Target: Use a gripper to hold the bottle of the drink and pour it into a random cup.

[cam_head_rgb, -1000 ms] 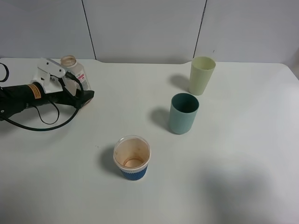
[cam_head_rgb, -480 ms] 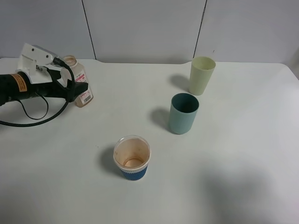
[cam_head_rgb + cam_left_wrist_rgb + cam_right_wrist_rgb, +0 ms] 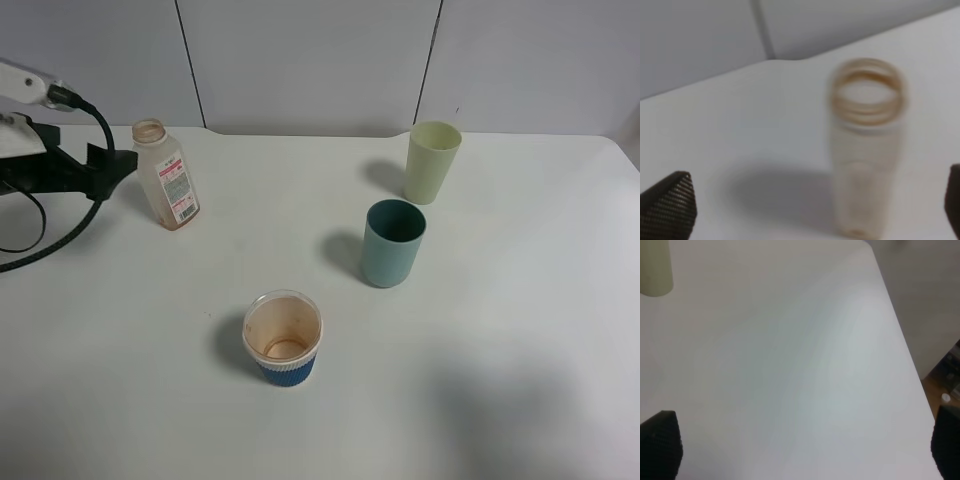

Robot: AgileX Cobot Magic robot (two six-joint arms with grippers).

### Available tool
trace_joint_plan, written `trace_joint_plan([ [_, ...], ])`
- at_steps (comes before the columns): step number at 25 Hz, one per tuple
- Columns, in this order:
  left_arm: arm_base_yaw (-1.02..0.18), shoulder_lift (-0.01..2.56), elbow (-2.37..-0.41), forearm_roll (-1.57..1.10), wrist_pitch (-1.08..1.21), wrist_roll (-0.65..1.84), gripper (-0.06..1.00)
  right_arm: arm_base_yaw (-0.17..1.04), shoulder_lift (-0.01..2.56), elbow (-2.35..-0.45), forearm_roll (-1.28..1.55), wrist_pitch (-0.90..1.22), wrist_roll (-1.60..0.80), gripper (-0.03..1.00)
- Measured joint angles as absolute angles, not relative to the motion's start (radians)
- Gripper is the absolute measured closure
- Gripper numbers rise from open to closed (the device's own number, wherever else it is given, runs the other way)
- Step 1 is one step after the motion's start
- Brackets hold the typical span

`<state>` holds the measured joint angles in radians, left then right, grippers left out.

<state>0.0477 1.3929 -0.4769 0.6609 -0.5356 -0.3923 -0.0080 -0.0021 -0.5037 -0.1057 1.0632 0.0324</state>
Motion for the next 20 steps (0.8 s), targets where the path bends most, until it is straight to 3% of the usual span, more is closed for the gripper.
trace_joint_plan([
  [7, 0.048, 1.109, -0.477, 0.499, -0.205, -0.362, -0.04, -0.008, -0.002, -0.504, -0.106, 1.063, 0.032, -0.02],
  [20, 0.048, 0.705, -0.664, 0.053, 0.504, 0.082, -0.04, -0.008, -0.002, -0.504, -0.106, 1.063, 0.032, -0.02],
])
